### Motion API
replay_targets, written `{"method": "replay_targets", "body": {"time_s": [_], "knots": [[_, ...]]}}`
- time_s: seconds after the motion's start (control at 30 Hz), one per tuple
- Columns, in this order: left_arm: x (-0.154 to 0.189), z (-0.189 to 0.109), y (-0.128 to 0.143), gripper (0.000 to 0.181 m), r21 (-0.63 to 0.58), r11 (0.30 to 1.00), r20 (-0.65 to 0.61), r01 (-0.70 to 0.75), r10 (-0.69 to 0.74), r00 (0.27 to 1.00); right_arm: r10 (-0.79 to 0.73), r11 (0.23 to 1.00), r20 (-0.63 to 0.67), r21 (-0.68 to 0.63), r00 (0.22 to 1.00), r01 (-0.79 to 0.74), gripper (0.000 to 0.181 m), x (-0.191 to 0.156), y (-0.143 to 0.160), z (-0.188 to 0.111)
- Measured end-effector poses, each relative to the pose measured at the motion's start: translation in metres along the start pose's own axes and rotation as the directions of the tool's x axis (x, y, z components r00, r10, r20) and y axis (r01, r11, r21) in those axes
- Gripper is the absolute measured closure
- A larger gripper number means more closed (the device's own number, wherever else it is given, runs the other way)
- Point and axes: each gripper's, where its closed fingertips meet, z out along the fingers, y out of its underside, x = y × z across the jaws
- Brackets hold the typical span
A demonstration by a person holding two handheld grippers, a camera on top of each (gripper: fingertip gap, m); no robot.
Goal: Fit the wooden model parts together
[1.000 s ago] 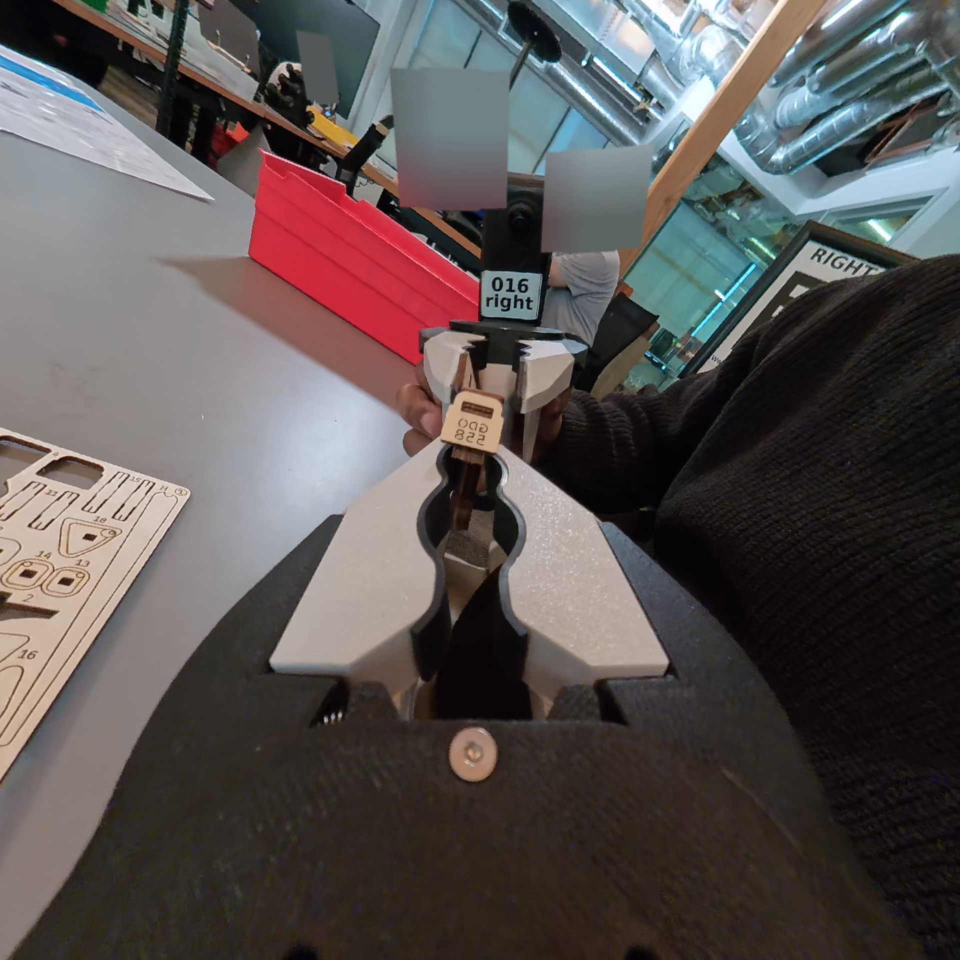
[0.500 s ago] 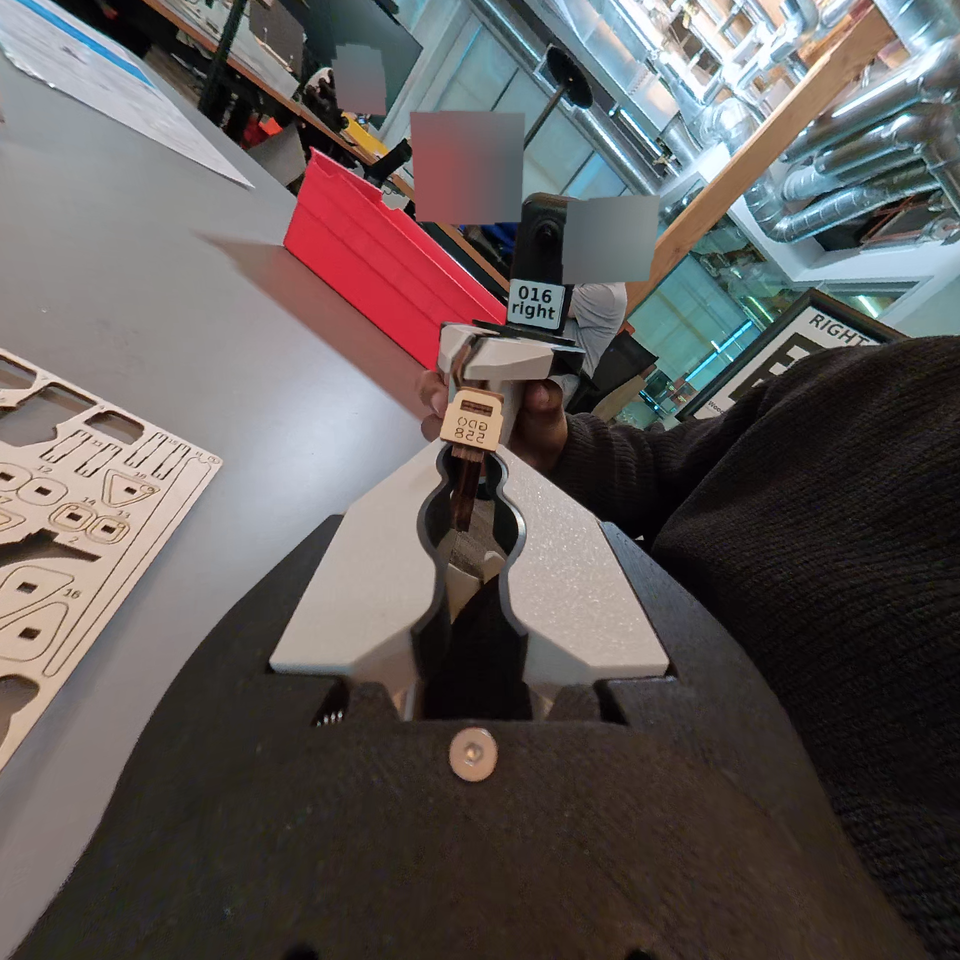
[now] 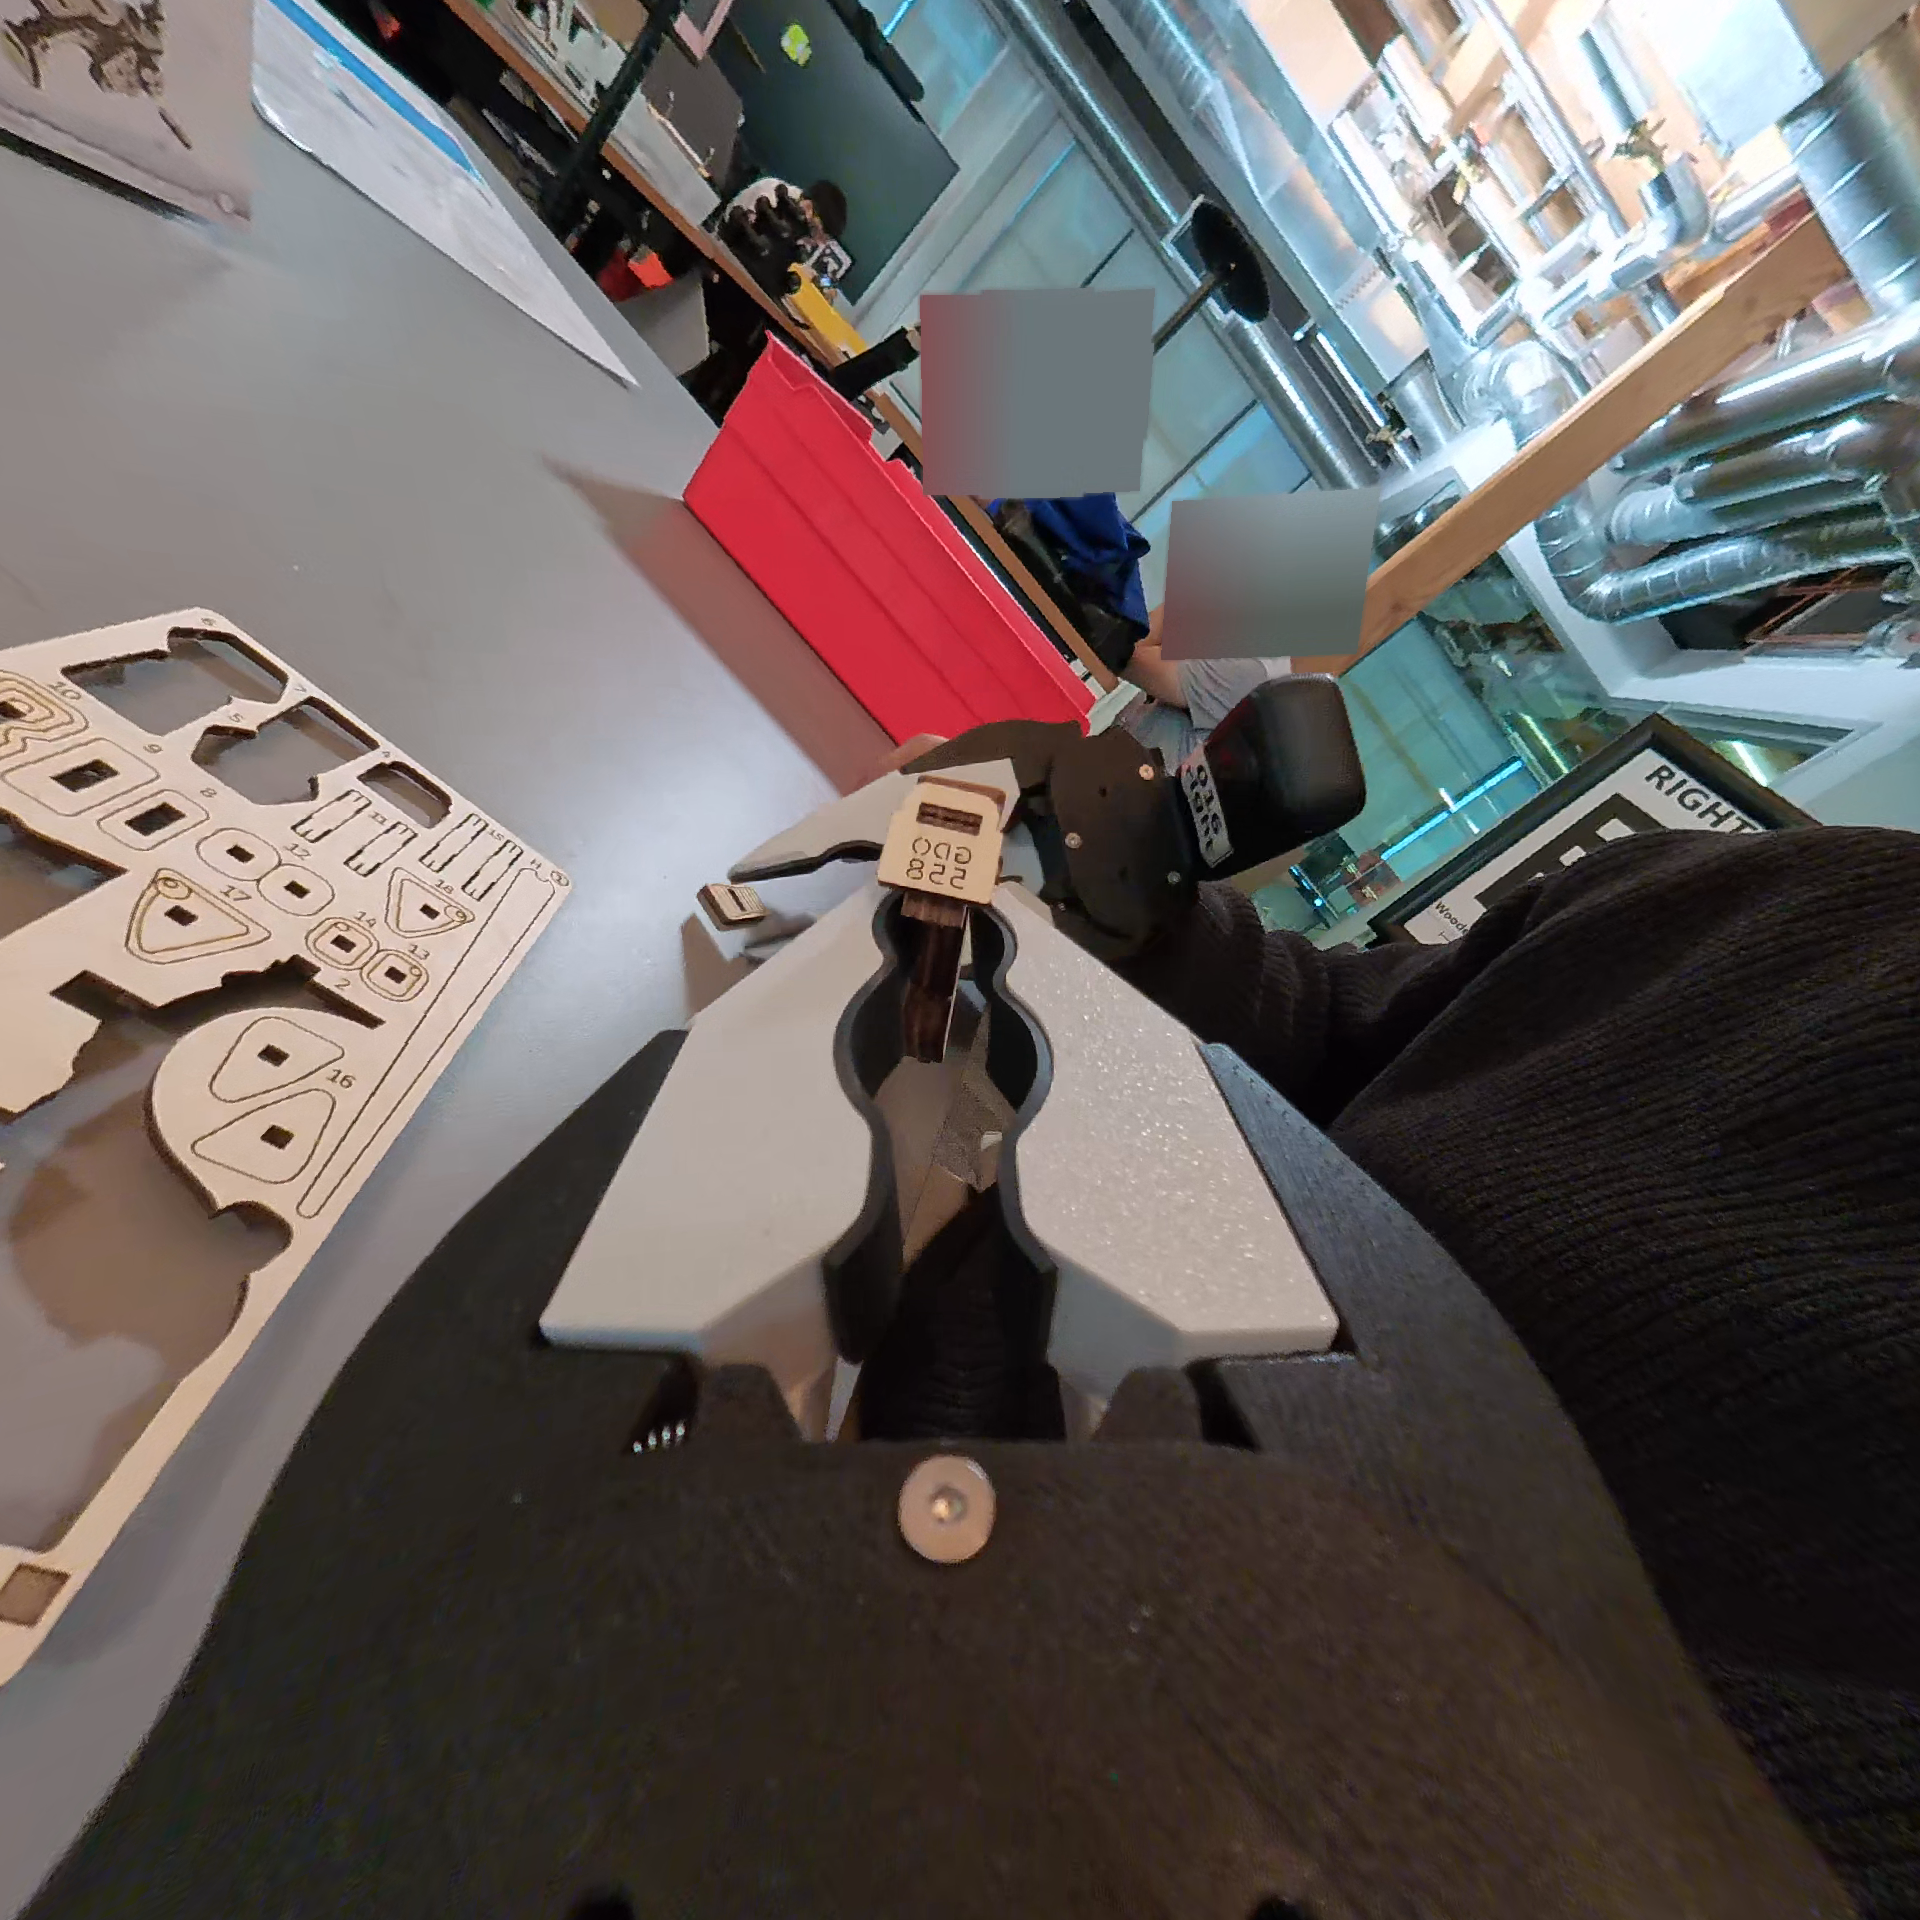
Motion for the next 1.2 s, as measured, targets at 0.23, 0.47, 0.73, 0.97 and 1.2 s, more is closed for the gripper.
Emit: {"method": "replay_targets", "body": {"time_s": [0.23, 0.47, 0.73, 0.97, 1.2], "knots": [[0.0, -0.001, -0.001, 0.174, 0.004, 1.0, -0.012, 0.013, -0.013, 1.0, 0.313, 0.943, 0.14, 0.076, 0.94, -0.325, 0.153, 0.014, -0.01, -0.011], [0.003, 0.001, 0.001, 0.174, -0.006, 1.0, -0.026, 0.02, -0.02, 0.999, 0.497, 0.854, 0.281, 0.007, 0.821, -0.519, 0.156, 0.013, 0.003, -0.007], [0.004, 0.002, 0.004, 0.174, -0.019, 0.999, -0.038, 0.027, -0.028, 0.999, 0.479, 0.872, 0.291, -0.046, 0.828, -0.488, 0.165, 0.005, 0.009, -0.001], [0.007, 0.006, 0.009, 0.174, -0.043, 0.999, -0.048, 0.025, -0.027, 0.999, 0.491, 0.824, 0.353, 0.107, 0.796, -0.556, 0.18, 0.01, -0.025, -0.014], [0.009, 0.009, 0.014, 0.174, -0.069, 0.997, -0.052, 0.02, -0.024, 0.998, 0.498, 0.707, 0.523, 0.218, 0.692, -0.673, 0.18, 0.001, -0.069, -0.04]]}}
